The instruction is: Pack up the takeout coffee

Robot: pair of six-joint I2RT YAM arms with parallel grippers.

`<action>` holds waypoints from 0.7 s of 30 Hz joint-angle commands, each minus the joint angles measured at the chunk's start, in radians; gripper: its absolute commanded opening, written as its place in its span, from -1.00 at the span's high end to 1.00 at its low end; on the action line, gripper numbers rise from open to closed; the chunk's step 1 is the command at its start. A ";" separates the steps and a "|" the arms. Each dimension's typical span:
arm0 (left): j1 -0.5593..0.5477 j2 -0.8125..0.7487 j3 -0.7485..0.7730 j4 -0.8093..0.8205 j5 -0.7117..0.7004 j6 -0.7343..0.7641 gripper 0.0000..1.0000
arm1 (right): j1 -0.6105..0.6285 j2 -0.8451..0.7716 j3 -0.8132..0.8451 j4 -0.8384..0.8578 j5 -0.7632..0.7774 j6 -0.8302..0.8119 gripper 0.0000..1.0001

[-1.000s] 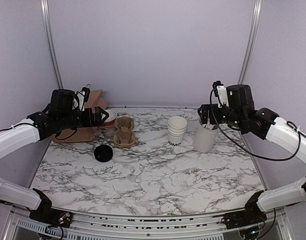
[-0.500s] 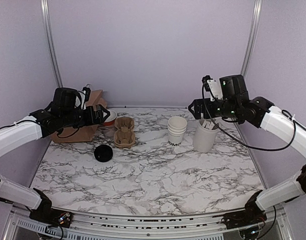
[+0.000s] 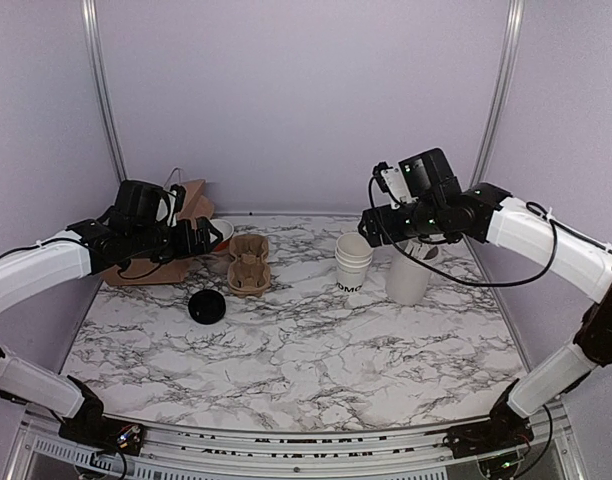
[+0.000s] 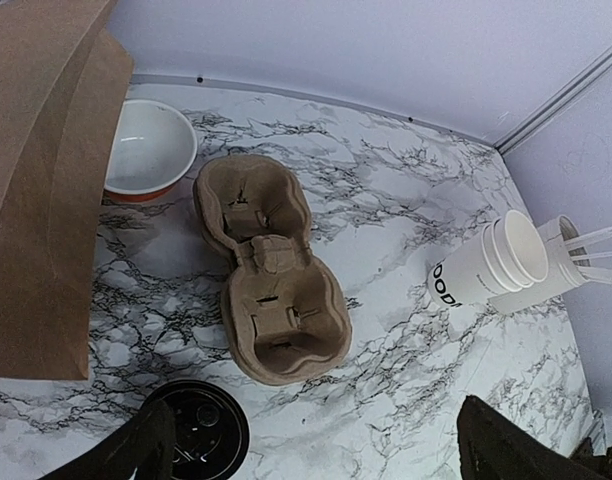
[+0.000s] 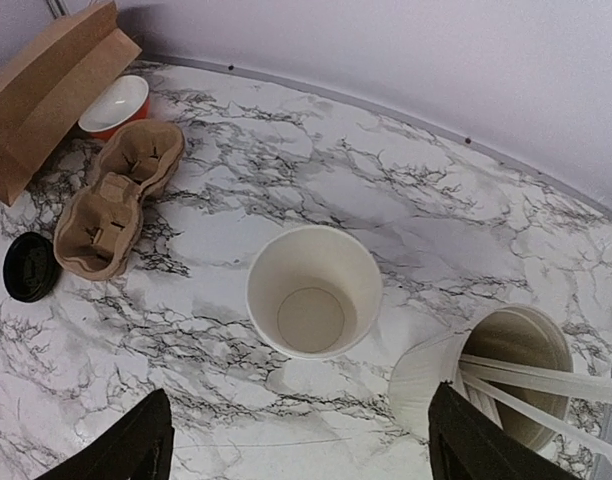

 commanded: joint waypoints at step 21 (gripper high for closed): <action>0.003 -0.038 -0.059 -0.010 0.017 0.000 -0.98 | 0.078 0.436 0.334 -0.105 0.064 -0.083 0.26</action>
